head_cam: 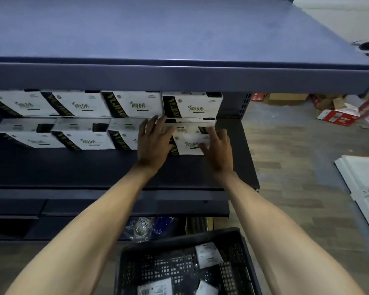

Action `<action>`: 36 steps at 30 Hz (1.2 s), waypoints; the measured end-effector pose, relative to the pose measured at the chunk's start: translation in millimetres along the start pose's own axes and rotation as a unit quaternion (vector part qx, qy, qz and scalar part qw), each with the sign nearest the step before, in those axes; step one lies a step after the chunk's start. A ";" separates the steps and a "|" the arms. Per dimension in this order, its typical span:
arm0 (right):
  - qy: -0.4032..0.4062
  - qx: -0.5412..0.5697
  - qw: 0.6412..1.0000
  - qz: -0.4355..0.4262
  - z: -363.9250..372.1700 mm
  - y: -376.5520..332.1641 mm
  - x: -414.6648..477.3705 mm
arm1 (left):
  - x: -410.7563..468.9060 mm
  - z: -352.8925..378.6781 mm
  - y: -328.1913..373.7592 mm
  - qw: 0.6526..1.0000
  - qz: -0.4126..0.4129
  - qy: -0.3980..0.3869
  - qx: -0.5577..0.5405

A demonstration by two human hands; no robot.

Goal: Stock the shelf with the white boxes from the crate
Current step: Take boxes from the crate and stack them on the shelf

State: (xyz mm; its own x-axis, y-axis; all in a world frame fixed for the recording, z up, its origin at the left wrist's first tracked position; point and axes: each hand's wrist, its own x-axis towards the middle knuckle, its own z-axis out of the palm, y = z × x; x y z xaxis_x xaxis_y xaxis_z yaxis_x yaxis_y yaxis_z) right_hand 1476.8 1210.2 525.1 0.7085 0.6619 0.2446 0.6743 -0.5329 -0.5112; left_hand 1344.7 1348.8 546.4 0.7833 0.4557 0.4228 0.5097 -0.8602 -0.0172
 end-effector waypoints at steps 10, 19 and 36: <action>0.012 -0.012 1.000 -0.019 10.2 6.8 17.3 | 14.6 5.8 -4.7 1.000 0.019 -0.009 -0.015; -0.016 -0.020 1.000 -0.006 -7.7 -2.1 4.6 | 0.9 -7.9 -4.0 0.996 0.021 -0.065 -0.049; -0.045 -0.089 0.995 0.008 -54.8 -66.5 -107.4 | -91.2 -94.7 -17.4 0.985 0.010 -0.165 -0.043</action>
State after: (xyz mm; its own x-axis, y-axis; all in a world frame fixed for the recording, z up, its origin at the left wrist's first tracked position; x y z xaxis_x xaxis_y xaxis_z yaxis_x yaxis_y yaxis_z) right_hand 1367.3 1145.7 578.0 0.7037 0.6923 0.1596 0.6948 -0.6238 -0.3579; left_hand 1230.7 1300.6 594.0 0.8736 0.4751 0.1058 0.4713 -0.8799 0.0597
